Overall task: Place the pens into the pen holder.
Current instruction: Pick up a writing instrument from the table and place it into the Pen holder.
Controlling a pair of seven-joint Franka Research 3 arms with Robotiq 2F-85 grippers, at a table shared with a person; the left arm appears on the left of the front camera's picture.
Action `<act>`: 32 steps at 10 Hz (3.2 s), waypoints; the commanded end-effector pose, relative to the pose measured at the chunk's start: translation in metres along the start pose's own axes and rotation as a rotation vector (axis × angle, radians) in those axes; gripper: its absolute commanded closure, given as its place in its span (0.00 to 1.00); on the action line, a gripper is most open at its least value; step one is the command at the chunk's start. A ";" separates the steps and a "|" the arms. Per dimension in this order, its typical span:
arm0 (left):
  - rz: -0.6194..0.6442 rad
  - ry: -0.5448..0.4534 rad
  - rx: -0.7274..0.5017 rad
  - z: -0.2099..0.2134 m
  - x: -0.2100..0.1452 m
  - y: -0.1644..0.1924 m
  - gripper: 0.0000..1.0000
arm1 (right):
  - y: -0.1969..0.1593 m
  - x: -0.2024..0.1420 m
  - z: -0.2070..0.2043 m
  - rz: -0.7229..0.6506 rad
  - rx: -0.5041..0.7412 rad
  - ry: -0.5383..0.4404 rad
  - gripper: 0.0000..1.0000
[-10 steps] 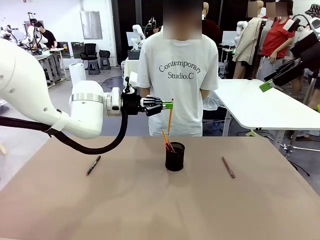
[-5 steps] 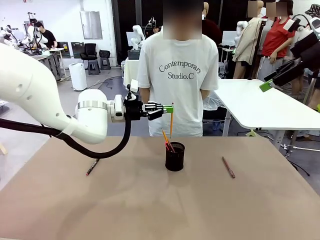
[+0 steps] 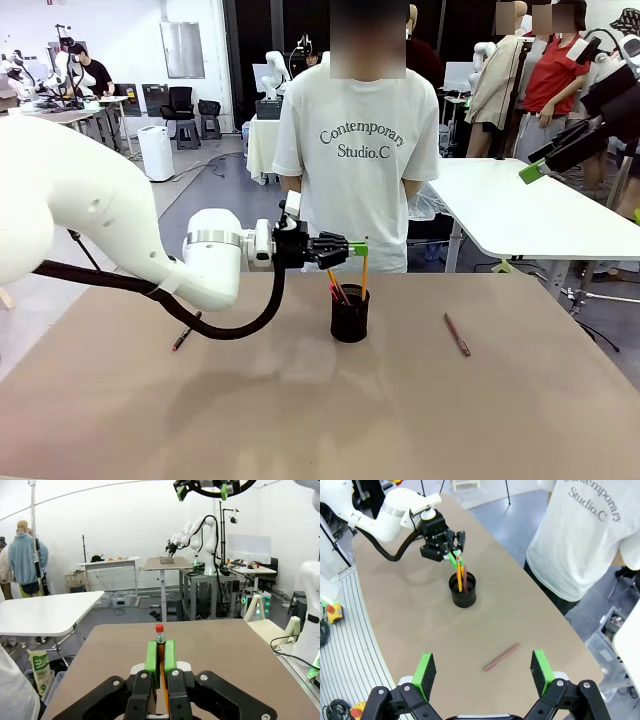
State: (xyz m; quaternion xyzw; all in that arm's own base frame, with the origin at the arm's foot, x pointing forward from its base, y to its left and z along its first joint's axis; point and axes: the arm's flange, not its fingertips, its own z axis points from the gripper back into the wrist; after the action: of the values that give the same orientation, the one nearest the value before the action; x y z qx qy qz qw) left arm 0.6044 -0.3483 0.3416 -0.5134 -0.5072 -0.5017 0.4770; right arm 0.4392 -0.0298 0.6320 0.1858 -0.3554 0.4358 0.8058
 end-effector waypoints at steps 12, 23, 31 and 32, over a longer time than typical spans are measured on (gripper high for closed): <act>-0.059 0.033 -0.015 0.002 0.010 0.004 0.00 | 0.000 0.001 0.001 0.003 0.004 -0.008 0.00; -0.087 0.110 0.016 0.016 0.042 0.005 0.00 | 0.000 0.001 0.001 0.003 0.004 -0.008 0.00; 0.163 0.612 0.288 0.129 0.162 -0.035 0.00 | 0.000 0.001 0.001 0.003 0.004 -0.008 0.00; 0.226 0.716 0.360 0.141 0.171 -0.039 0.00 | 0.000 0.001 0.001 0.003 0.004 -0.008 0.00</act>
State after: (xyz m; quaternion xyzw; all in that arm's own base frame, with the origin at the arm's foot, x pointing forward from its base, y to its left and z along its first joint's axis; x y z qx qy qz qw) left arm 0.5752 -0.2049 0.4939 -0.2869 -0.3806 -0.5156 0.7120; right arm 0.4392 -0.0299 0.6318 0.1859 -0.3552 0.4356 0.8059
